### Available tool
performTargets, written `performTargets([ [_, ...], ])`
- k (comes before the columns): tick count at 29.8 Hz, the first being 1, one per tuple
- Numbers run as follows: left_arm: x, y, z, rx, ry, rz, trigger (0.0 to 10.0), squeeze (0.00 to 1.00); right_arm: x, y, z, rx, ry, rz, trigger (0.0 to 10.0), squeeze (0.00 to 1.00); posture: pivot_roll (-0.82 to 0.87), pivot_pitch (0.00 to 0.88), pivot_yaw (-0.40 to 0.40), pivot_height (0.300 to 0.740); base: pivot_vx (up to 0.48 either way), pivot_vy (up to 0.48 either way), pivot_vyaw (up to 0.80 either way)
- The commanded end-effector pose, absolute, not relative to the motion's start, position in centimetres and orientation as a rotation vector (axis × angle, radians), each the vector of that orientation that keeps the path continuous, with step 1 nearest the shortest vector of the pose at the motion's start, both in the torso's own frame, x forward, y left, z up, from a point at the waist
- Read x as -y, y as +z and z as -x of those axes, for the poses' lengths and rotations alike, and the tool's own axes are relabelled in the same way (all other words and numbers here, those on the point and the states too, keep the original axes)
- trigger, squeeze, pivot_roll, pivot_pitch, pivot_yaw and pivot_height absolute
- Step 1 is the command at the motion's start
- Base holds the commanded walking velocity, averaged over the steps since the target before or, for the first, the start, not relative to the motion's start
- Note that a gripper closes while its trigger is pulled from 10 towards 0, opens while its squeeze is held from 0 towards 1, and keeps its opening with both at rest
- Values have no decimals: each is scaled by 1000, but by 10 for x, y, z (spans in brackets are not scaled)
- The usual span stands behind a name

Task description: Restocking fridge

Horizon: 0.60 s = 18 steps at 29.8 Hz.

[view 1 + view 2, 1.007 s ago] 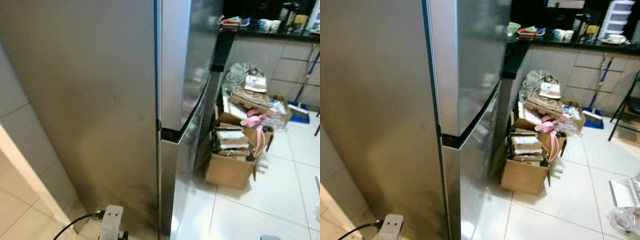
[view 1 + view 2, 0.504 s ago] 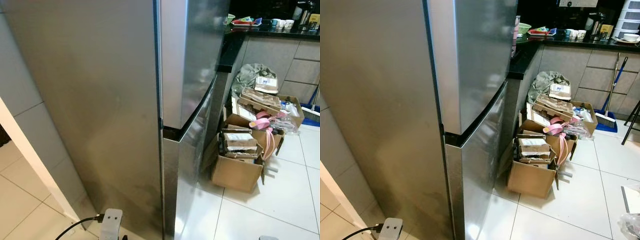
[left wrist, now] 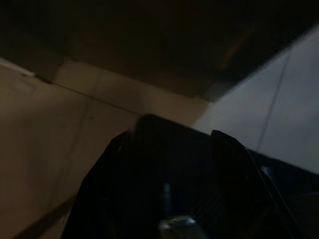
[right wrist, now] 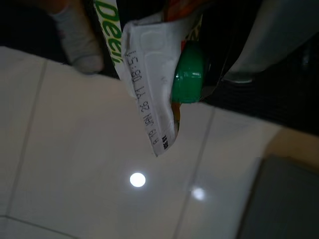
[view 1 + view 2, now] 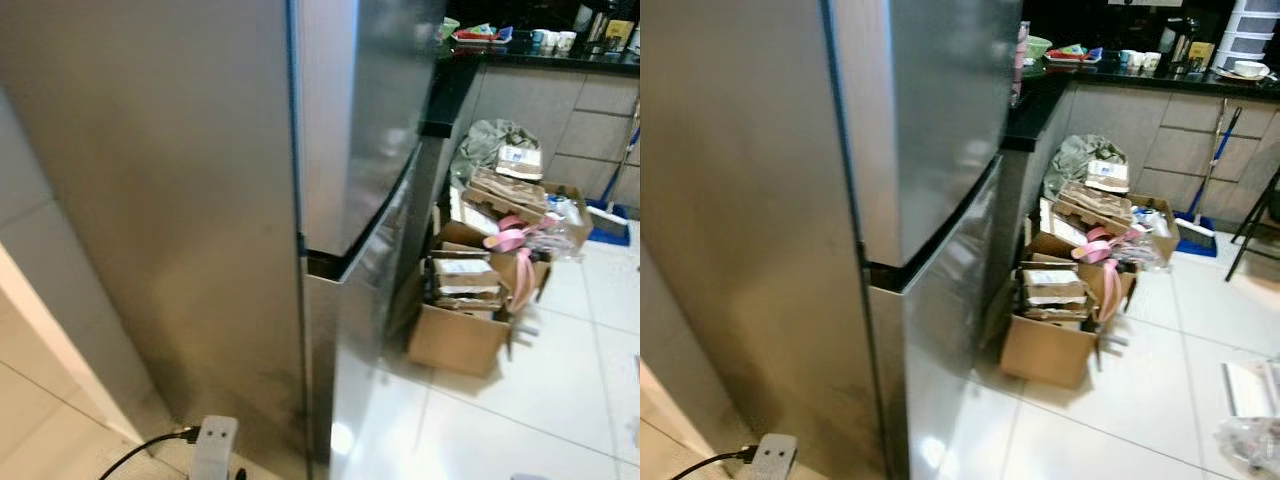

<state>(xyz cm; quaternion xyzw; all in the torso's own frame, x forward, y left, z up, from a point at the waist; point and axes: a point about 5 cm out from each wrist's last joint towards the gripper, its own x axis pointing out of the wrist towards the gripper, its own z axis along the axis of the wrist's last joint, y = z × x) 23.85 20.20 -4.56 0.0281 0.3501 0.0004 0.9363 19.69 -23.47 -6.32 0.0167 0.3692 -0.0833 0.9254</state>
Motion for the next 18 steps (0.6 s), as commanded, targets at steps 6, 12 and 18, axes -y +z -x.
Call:
performTargets([
  [6,-203,-47,-236,-720,4,-55,10000,0,238,-66,-190,-774,-186,-32,10000,0,-108,102,8,740,0,0,0],
  [12,-204,-47,-235,-721,3,-57,10000,0,237,-66,-190,-775,-184,-33,10000,0,-108,103,8,740,0,0,0],
  [18,-204,-48,-235,-721,1,-60,10000,0,237,-66,-190,-775,-184,-33,10000,0,-108,106,8,740,0,0,0],
])
